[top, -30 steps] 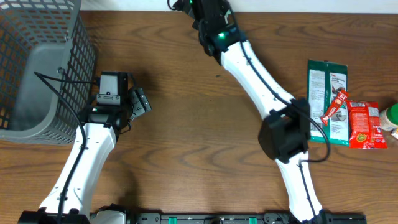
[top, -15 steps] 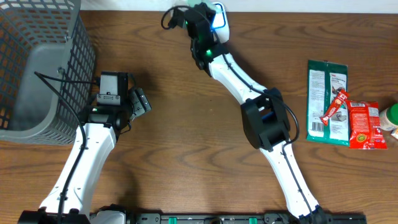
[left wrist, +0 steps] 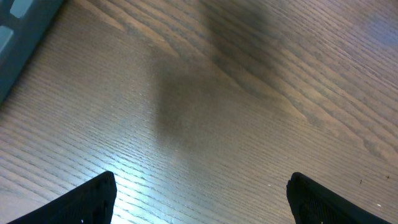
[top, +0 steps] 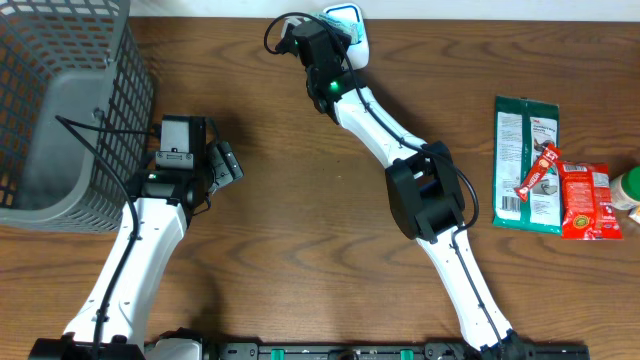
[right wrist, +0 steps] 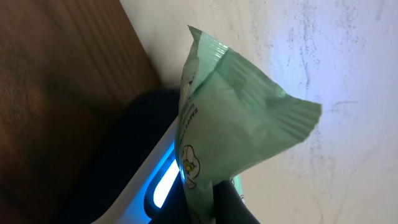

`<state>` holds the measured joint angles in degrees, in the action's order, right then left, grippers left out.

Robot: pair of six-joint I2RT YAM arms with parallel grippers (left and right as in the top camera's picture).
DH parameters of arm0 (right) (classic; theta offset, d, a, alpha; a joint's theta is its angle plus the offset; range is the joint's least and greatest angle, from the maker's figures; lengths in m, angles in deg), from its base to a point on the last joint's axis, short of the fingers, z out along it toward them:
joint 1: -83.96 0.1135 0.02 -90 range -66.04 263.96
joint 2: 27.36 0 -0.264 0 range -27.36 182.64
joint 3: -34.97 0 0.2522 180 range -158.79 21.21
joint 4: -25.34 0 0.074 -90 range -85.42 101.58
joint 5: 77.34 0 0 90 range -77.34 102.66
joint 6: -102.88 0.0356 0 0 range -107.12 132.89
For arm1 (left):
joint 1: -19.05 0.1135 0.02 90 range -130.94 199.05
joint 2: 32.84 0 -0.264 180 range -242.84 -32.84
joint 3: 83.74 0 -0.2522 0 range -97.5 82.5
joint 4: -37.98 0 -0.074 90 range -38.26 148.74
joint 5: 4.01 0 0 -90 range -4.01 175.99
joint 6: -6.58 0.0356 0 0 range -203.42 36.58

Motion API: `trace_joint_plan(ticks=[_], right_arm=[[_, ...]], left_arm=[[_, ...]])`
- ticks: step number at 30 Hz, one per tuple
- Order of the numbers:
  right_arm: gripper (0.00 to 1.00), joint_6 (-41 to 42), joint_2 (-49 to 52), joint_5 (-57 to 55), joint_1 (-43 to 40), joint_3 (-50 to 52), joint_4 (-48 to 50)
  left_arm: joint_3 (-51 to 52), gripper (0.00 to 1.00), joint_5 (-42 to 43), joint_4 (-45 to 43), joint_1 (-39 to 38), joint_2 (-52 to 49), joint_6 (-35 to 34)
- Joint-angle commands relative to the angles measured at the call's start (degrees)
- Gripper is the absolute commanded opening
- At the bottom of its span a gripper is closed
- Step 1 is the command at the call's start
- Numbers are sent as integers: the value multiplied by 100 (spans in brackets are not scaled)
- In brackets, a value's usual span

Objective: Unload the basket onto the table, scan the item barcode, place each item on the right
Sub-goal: 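Hold the mint wipes pack in front of the white scanner, then carry the mint pack right and set it on the item pile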

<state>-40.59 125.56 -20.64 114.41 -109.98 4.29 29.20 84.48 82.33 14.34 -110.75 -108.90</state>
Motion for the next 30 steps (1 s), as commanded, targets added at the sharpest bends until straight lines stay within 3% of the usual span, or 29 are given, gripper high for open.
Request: trace_joint_plan(ticks=[1,5,9,15,20,22,27,30], right_arm=[[1,374,0,79,-15,7,-35],[1,675,-188,-42,-42,4,286],[1,1788,-922,278,-116,4,-136],[1,3687,-2577,839,-234,4,-2566],[1,4765,-3764,1362,-533,4,-4780],[1,4999,-4028,1672,-704,4,-5399],[1,5176,-4426,3681,-1829,7,-7289],[1,5174,-4321,3985,-2583,236,-8059]], left_arm=[[-39,88,-68,-2,15,0,11],[-39,88,-68,-2,15,0,11],[-39,88,-68,-2,15,0,11],[-39,88,-68,-2,15,0,11],[-39,88,-68,-2,15,0,11],[-39,88,-68,-2,15,0,11],[-39,88,-68,-2,15,0,11],[-42,88,-68,-2,15,0,11]])
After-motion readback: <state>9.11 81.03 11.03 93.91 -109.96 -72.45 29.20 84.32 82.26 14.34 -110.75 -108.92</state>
